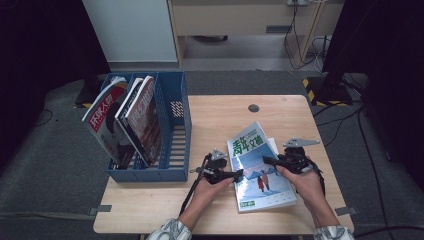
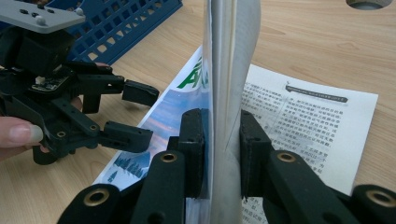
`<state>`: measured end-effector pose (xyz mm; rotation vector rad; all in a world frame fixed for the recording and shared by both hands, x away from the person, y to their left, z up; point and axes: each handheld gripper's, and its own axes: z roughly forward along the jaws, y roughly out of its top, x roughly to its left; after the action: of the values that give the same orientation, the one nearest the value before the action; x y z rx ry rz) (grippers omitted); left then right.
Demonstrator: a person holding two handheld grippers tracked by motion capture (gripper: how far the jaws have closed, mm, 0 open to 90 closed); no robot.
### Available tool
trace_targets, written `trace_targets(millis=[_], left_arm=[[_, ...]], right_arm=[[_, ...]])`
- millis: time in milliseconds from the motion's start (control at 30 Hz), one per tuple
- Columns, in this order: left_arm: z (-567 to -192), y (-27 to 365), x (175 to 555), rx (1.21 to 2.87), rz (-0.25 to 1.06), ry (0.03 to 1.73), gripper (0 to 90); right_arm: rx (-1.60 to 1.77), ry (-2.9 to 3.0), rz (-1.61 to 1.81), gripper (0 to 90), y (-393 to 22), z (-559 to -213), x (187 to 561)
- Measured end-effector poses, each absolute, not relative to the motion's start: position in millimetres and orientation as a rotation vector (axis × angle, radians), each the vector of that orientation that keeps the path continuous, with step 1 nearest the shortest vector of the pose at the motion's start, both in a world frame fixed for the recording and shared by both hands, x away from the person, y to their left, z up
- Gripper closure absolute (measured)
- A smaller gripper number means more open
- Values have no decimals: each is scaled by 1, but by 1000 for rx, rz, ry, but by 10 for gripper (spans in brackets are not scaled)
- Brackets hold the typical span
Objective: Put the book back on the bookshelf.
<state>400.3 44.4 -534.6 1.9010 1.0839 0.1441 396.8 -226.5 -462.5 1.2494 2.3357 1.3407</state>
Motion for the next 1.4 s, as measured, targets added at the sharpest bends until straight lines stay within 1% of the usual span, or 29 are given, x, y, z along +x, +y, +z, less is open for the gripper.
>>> trace_targets(millis=[567,767,1000,1233,1400], left_arm=[[-535,46,402,1879,129,1087,146],[-537,48,404,1863,105,1081,126],[-539,44,406,1857,18,1053,88],[-540,38,408,1866,-42,1005,84],[-541,39,411,1851,-74,1002,82]], right_arm=[[1225,2323,1357,754,-224,-454,394],[1213,2308,1371,755,-225,-451,393],[1183,2294,1387,755,-227,-446,393],[1175,2281,1404,755,-228,-444,392],[1166,2279,1416,756,-229,-443,392]])
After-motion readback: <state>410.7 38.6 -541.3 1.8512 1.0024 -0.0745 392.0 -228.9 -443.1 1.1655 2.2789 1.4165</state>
